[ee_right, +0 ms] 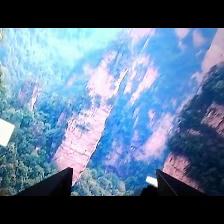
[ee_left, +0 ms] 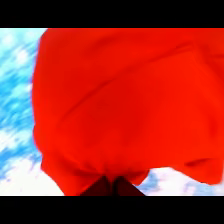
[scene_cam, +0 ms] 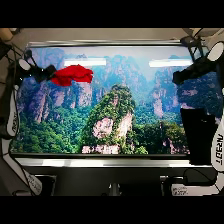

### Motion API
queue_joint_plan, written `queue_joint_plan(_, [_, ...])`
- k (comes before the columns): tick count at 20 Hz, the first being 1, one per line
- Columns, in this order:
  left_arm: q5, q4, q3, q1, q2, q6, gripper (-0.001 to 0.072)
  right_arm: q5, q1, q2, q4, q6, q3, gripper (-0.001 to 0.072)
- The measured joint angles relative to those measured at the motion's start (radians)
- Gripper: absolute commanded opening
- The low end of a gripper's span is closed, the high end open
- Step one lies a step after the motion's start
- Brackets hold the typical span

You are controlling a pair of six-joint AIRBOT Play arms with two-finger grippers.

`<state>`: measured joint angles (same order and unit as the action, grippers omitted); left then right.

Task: Fold the shirts.

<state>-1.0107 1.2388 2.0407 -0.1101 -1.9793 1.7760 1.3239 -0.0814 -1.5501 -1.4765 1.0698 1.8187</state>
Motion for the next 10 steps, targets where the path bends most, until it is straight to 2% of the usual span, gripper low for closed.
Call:
queue_joint_plan(3, [0.056, -0.104, 0.017, 0.066, 0.215, -0.216, 0.0023, -0.053, 0.0, 0.071, 0.0, -0.027, 0.077, 0.0525])
queue_joint_plan(5, [0.077, -0.153, 0.018, 0.143, 0.383, -0.303, 0.0023, -0.069, 0.0, 0.146, 0.0, -0.034, 0.11, 0.0525])
queue_joint_plan(10, [0.094, -0.19, -0.057, 0.386, 0.708, -0.382, 0.0023, -0.005, 0.0, 0.384, 0.0, -0.042, 0.142, 0.0527])
